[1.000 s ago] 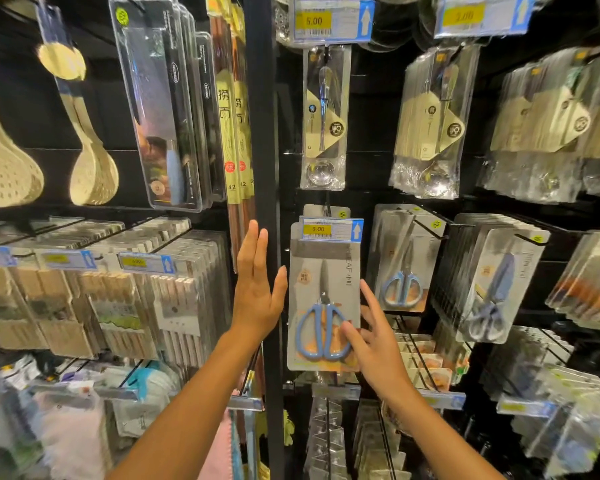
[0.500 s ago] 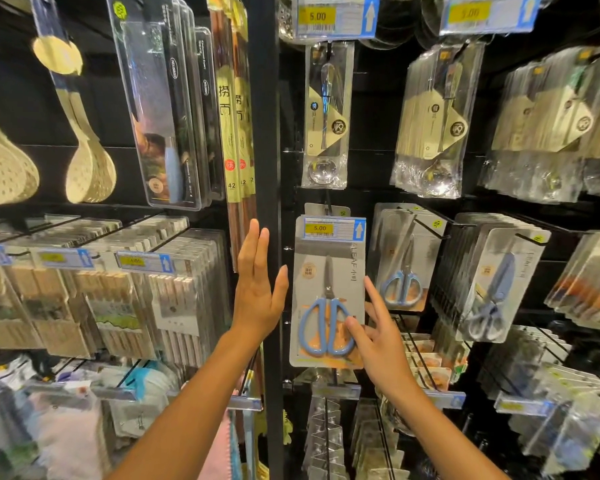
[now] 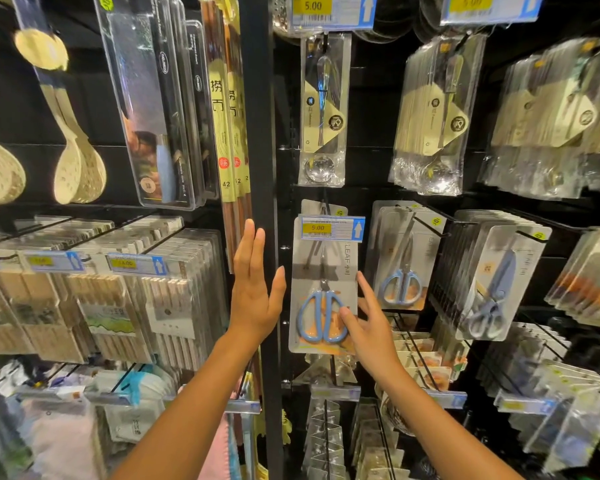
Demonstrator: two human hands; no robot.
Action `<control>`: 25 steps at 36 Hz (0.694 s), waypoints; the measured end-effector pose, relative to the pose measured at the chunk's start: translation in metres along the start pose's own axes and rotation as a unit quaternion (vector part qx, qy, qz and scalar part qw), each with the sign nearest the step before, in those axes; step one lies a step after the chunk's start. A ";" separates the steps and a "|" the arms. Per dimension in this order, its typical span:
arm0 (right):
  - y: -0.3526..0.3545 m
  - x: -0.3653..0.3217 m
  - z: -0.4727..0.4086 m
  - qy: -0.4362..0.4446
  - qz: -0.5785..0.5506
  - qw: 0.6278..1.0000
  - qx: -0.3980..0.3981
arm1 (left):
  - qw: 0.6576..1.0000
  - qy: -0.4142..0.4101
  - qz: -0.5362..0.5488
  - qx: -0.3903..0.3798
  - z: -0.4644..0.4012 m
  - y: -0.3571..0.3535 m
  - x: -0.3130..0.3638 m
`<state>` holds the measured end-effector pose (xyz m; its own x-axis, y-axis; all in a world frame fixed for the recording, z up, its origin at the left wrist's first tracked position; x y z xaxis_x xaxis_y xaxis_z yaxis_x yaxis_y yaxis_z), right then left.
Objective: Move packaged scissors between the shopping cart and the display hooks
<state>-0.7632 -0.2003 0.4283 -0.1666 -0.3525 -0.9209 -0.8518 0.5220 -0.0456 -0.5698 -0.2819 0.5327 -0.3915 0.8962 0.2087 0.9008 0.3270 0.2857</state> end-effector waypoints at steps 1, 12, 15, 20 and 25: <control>0.000 0.003 -0.004 -0.001 0.009 1.000 0.006 | 1.000 0.001 0.001 0.002 0.000 0.000 0.000; -0.006 0.040 -0.062 -0.015 0.158 0.987 0.032 | 1.000 -0.006 0.008 0.021 0.000 -0.003 -0.001; -0.007 0.051 -0.077 -0.012 0.191 0.981 0.034 | 1.000 -0.013 0.011 0.024 -0.001 -0.004 -0.001; -0.001 0.068 -0.102 -0.027 0.237 0.968 0.080 | 0.999 -0.020 0.018 0.023 0.001 -0.006 -0.001; 0.000 0.077 -0.121 -0.063 0.287 0.951 0.098 | 0.999 -0.025 0.016 0.026 0.000 -0.009 -0.004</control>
<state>-0.8364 -0.3216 0.4044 -0.5044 0.1229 -0.8547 -0.5286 0.7387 0.4181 -0.5760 -0.2887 0.5294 -0.3528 0.9200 0.1704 0.9220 0.3108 0.2308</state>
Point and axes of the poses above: each hand's wrist, its own z-axis away from the middle knuckle, its own y-axis out of the back of the hand, x = y × z, the point moved 9 cm from there along -z, towards the middle knuckle, and after that the axes turned 12 degrees about -z, right-handed, at the moved point
